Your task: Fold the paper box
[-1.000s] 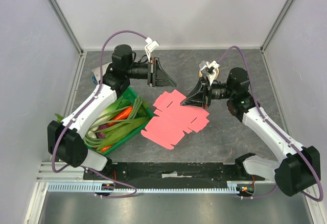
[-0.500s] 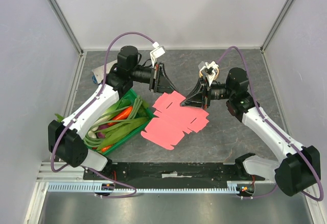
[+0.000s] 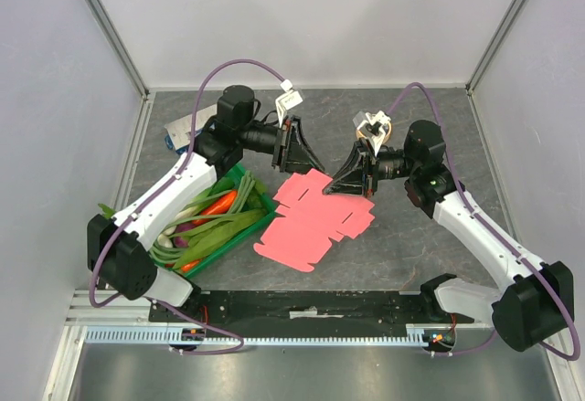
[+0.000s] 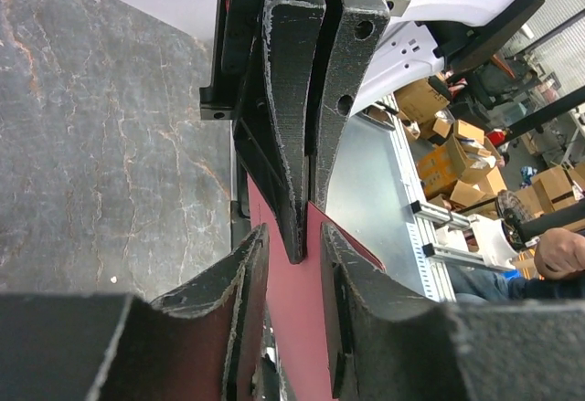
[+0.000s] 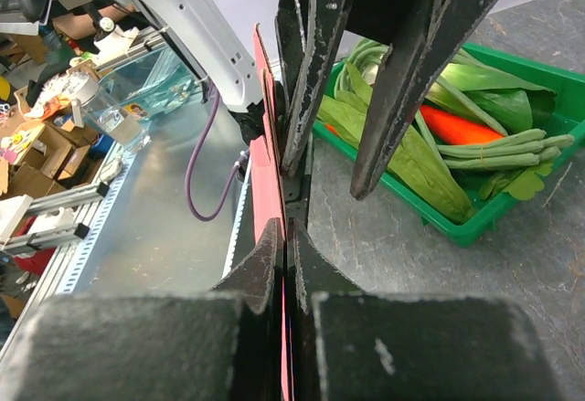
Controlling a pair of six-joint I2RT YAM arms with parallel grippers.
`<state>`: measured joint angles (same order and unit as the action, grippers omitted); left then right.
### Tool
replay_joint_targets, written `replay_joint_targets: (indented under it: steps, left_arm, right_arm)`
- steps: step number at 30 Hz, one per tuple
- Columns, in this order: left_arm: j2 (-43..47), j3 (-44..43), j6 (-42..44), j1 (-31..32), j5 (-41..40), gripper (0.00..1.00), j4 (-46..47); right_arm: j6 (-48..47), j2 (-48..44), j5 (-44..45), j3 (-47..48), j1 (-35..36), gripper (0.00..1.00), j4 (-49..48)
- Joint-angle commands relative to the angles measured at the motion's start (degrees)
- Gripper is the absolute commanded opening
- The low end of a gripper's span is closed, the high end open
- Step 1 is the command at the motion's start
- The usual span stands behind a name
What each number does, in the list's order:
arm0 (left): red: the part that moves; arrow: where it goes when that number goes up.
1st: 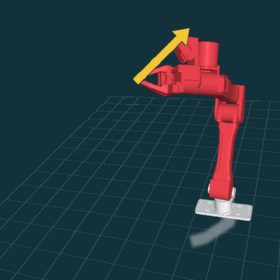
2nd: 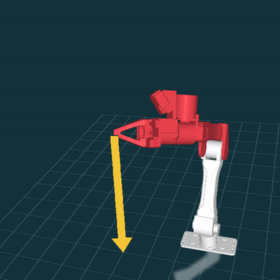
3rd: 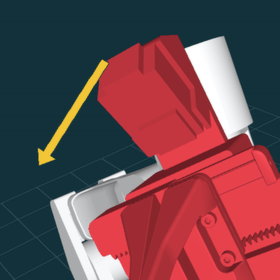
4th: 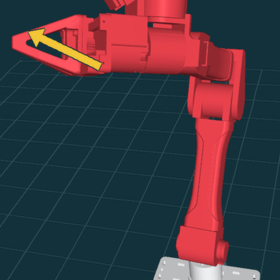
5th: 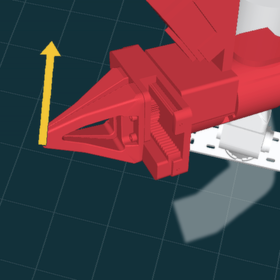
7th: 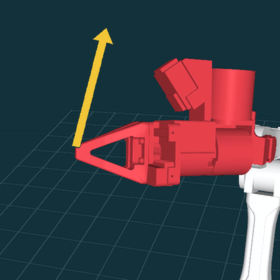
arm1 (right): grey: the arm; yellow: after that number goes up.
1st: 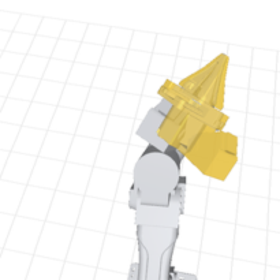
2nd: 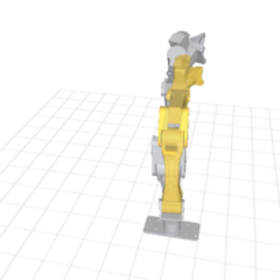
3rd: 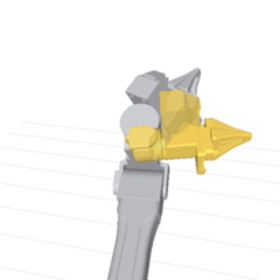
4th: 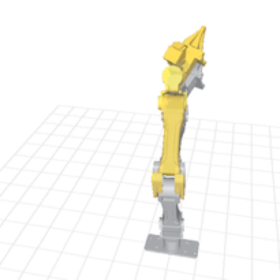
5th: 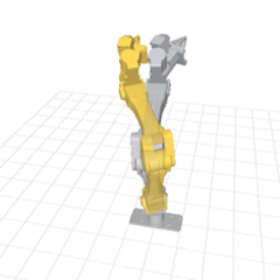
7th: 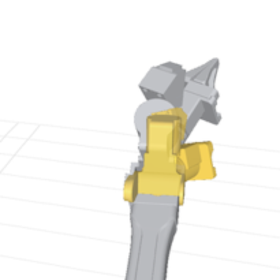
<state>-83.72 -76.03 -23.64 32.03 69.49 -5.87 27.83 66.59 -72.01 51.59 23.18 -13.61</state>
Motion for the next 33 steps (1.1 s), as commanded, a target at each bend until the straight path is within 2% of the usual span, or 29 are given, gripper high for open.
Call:
replay_joint_targets:
  steps: [1,5,7,12,19,24,29,33]
  left_arm:
    - [1.2,-2.6,2.3,2.7,4.0,0.36,-0.4]
    - [4.1,-2.1,3.5,1.1,-2.3,0.45,-3.1]
    - [5.7,-2.0,4.1,-0.3,-4.0,0.45,-4.3]
    - [6.5,-2.2,7.2,-1.3,-2.7,0.45,-8.9]
    - [7.0,-1.0,8.0,-1.0,0.6,0.46,-7.9]
    - [5.2,-1.6,7.3,0.6,-1.6,0.48,-7.7]
    - [4.4,-2.5,7.2,1.0,-3.6,0.43,-7.5]
    - [6.6,-1.6,3.6,0.0,-2.6,0.5,-3.3]
  right_arm:
    - [-0.6,0.0,3.5,2.1,-0.2,0.0,0.0]
    - [-1.6,0.2,4.6,2.1,-0.2,0.0,1.6]
    - [-2.0,0.2,5.0,2.2,-0.2,0.0,1.9]
    - [-2.2,0.3,5.1,2.4,-0.2,0.0,2.0]
    - [-2.3,0.7,5.1,2.6,-0.2,0.0,2.3]
    - [-0.3,0.3,4.4,2.4,-0.2,0.0,0.0]
    - [1.2,-0.7,4.1,1.9,-0.2,0.0,-1.5]
    - [-2.5,-0.3,4.7,2.8,-0.2,0.0,3.3]
